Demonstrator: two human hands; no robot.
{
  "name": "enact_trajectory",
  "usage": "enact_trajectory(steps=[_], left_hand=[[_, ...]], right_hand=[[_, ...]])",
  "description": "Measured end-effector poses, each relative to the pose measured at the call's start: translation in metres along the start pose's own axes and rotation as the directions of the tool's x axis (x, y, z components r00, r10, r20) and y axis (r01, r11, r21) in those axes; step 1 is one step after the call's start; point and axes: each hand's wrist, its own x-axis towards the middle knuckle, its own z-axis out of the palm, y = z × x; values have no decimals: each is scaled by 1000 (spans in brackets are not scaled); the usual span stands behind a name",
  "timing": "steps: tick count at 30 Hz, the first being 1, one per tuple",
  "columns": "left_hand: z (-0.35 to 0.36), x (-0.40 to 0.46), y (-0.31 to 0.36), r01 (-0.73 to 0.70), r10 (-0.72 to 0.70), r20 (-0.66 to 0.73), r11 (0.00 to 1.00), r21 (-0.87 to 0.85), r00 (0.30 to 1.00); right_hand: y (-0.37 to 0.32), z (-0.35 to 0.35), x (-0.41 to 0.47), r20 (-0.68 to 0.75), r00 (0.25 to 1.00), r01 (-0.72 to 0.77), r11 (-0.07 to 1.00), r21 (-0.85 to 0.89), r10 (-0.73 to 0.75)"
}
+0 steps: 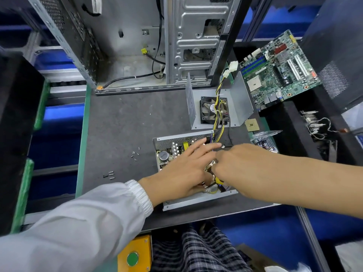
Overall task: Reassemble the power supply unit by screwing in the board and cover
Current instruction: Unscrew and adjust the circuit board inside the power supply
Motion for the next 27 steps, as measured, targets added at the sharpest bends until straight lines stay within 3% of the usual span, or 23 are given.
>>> enact_trajectory(steps=[3,5,7,10,14,19,27], left_hand=[[-3,-10,-4,-46,38,-75,994,-101,996],[-5,-19,-7,23,-53,-163,983,-179,985],[-8,-23,-7,41,-65,-176,990,-138,982],[-10,-21,-3,-110,110,-112,994,3,988],[-12,-12,0,-119,121,-77,992,36,990],[-9,-13,-3,-247,252,19,927,284,968],[-8,-6,0,-346,313,146,854,389,938]], right_hand=[[-7,1,-9,-14,998,68,997,-26,-69],[-8,-4,-12,5,999,38,999,33,-38],[-9,-6,-11,31,999,-17,993,114,14],[-7,-9,-8,147,987,-93,980,178,67],[3,-7,-6,315,947,-129,973,193,63],[27,-21,-22,314,946,-164,956,244,82],[45,-29,-46,382,915,-188,976,112,132]])
